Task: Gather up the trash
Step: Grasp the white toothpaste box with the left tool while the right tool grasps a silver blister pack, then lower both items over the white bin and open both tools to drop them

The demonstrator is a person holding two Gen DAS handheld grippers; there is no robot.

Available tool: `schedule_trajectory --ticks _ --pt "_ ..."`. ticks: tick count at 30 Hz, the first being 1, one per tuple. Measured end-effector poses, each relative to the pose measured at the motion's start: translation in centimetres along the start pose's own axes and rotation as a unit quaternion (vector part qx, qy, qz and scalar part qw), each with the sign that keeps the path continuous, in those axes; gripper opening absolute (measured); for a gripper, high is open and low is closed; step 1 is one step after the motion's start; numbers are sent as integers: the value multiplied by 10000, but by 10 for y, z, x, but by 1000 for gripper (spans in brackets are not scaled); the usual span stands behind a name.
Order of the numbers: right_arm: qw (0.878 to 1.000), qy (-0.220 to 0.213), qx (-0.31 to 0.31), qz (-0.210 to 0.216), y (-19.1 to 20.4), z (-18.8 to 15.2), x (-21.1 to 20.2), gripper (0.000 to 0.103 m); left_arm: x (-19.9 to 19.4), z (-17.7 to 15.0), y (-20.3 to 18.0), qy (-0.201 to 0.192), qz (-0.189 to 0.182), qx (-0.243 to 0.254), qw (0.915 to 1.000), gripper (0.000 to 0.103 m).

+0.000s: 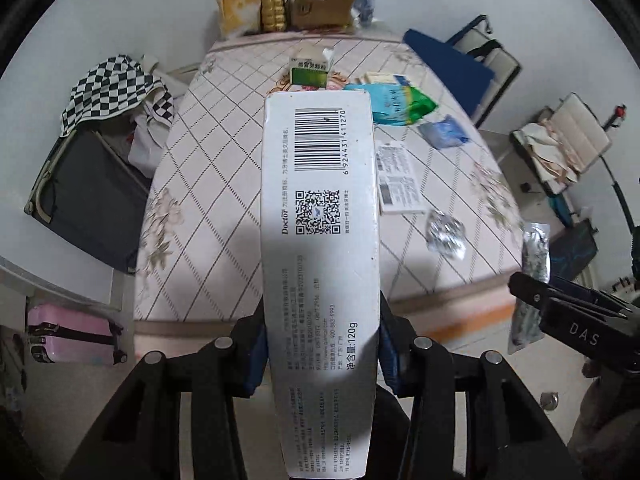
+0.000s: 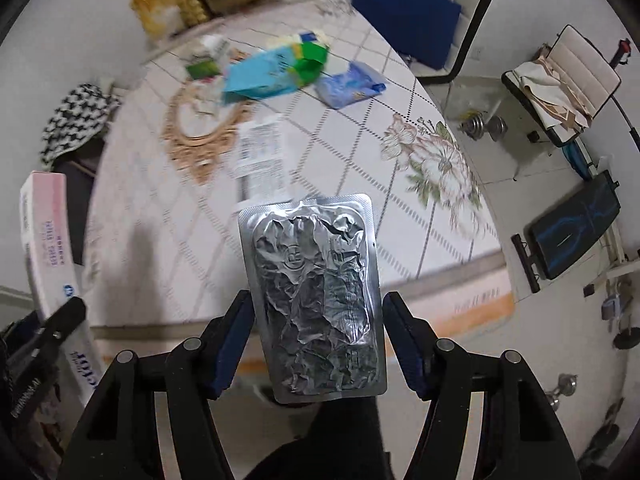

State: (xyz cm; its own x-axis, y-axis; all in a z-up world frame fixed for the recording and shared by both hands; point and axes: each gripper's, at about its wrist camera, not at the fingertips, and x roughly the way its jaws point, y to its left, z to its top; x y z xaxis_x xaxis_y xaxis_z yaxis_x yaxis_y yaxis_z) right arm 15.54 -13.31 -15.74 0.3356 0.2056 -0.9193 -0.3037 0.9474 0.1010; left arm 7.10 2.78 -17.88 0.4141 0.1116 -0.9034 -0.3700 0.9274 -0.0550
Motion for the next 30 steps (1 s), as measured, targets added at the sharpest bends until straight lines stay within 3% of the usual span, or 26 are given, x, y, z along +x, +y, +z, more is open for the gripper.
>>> schedule_trajectory --ticks 6,13,18,23,29,30 --pt "9998 27 56 165 19 -72 -35 68 -28 -53 6 58 -143 167 9997 42" --pt "9972 704 34 266 11 -147 -2 67 9 -115 6 774 -274 84 9966 42" --pt "9888 1456 63 330 -13 -198 74 67 93 -168 13 1666 -486 -320 9843 42" --pt "9751 2140 357 461 -42 -248 182 67 226 -219 27 2453 -617 -857 9637 42" --pt "9601 2630 622 719 -59 -289 325 67 363 -258 42 2998 -835 -1262 9419 46" --pt "9591 2662 622 740 -59 -291 339 67 377 -259 43 2984 -812 -1241 9429 56"
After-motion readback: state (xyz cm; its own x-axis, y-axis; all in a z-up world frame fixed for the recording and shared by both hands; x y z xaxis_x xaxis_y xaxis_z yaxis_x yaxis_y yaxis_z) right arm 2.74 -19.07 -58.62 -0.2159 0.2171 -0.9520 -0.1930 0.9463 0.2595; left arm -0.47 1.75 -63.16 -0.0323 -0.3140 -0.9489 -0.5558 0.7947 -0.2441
